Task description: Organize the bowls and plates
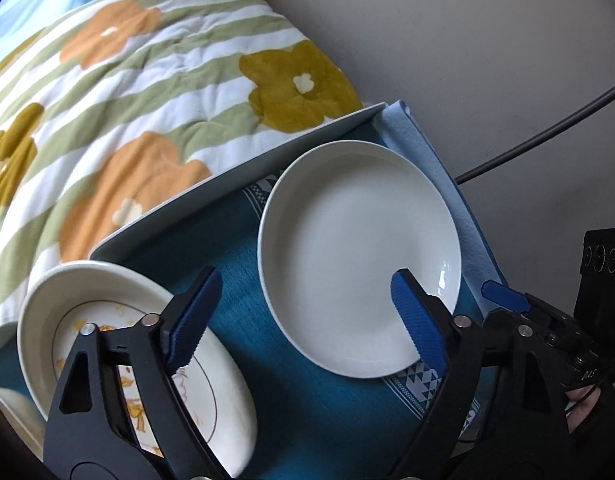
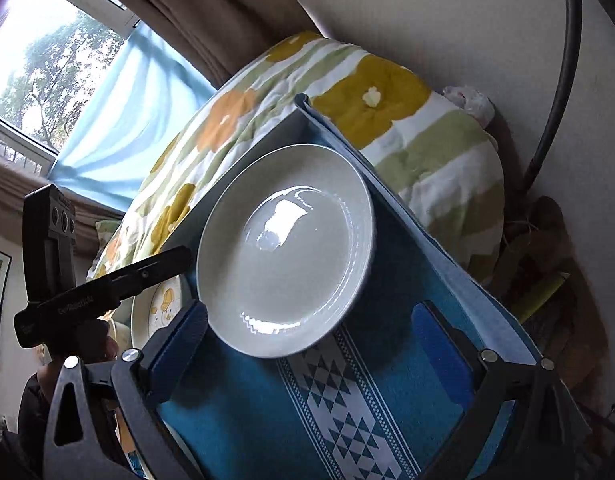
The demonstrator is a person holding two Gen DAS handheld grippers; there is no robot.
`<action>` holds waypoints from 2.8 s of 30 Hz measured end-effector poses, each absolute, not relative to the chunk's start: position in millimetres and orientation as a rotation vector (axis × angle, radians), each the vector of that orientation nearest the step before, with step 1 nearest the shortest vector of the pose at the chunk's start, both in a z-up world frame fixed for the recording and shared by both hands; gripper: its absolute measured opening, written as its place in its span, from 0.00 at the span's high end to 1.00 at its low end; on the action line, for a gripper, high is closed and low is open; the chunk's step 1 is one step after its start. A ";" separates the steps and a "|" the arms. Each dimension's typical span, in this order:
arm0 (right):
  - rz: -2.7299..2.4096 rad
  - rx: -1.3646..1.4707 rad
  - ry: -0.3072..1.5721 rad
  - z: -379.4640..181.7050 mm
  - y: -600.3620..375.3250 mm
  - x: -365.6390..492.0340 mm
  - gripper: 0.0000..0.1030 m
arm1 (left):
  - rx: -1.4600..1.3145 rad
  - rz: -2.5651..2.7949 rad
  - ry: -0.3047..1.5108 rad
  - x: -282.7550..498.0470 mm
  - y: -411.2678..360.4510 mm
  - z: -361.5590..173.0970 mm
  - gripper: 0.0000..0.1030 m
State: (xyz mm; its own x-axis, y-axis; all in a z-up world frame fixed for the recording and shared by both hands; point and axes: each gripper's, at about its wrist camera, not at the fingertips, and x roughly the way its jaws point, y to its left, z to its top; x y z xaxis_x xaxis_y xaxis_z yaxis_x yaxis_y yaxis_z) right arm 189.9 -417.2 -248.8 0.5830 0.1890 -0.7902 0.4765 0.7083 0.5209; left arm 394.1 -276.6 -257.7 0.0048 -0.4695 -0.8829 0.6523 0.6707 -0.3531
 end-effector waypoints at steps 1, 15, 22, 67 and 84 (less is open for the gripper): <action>-0.204 0.802 0.954 -252.0 -418.6 192.2 0.01 | 0.173 -0.893 1.313 398.5 -278.2 -263.4 0.29; -0.332 0.800 0.964 -274.6 -431.5 209.0 0.65 | 0.226 -0.937 1.349 418.6 -294.7 -291.6 0.70; -0.356 0.778 0.971 -278.1 -429.0 211.4 0.84 | 0.259 -0.917 1.321 419.4 -293.0 -295.1 0.85; 0.386 0.272 0.946 -138.6 -281.8 174.6 0.84 | -0.047 -0.227 1.038 199.8 -49.1 -122.1 0.84; 0.431 0.201 1.149 -221.3 -182.2 146.1 0.84 | -0.148 -0.181 1.217 145.5 52.1 -230.8 0.85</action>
State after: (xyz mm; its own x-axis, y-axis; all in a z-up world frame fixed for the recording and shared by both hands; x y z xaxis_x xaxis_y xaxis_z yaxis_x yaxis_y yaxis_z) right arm 146.1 -182.2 -221.3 0.3388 0.4295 -0.8371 -0.2267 0.9008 0.3704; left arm 145.5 52.1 -230.8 0.3352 -0.2173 -0.9167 0.0596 0.9760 -0.2096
